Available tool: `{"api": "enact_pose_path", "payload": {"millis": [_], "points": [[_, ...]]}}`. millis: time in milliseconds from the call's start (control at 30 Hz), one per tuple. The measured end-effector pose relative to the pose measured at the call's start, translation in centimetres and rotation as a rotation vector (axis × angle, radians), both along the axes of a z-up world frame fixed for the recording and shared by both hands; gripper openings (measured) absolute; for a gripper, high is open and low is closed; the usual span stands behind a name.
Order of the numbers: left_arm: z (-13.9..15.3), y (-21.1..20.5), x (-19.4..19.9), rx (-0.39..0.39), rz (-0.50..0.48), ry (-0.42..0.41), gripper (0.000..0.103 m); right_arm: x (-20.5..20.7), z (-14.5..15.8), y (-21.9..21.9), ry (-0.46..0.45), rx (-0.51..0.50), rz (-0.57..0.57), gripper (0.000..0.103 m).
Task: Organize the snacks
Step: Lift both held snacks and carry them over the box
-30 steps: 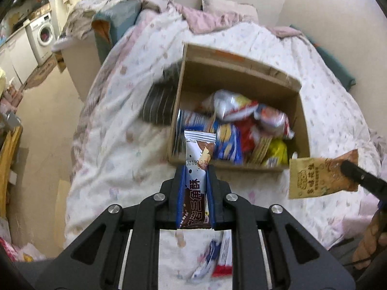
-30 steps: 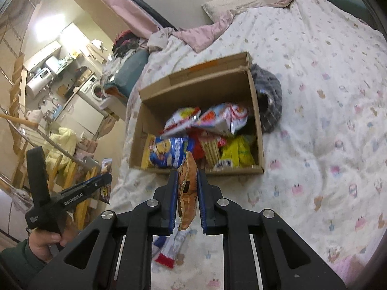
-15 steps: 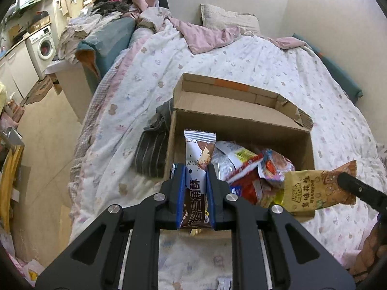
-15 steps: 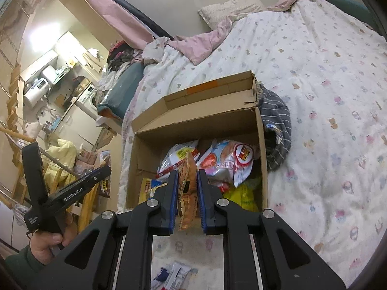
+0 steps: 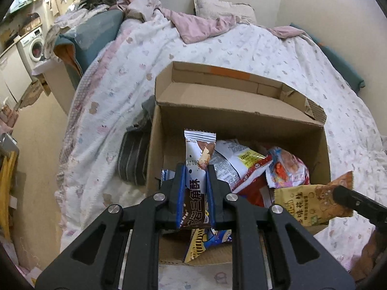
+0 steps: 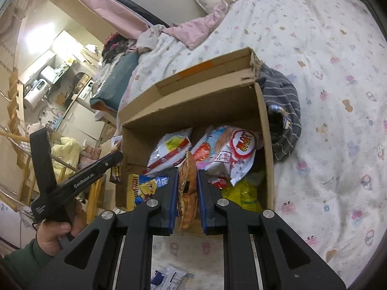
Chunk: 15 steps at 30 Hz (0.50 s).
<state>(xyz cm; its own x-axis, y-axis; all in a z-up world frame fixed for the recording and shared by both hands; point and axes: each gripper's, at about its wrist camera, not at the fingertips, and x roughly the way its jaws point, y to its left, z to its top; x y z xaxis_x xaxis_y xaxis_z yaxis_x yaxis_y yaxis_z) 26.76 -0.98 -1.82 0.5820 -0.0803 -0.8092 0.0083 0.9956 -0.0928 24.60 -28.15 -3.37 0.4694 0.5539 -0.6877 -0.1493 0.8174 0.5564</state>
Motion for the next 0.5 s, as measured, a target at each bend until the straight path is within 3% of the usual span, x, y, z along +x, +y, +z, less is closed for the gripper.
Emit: {"api": "enact_pose_path", "payload": {"millis": [500], "points": [[-0.1,-0.5,-0.6,0.007,-0.043,-0.001,0.014,0.9,-1.9,1.1,0.077,-0.055,0.019,0.016]]}}
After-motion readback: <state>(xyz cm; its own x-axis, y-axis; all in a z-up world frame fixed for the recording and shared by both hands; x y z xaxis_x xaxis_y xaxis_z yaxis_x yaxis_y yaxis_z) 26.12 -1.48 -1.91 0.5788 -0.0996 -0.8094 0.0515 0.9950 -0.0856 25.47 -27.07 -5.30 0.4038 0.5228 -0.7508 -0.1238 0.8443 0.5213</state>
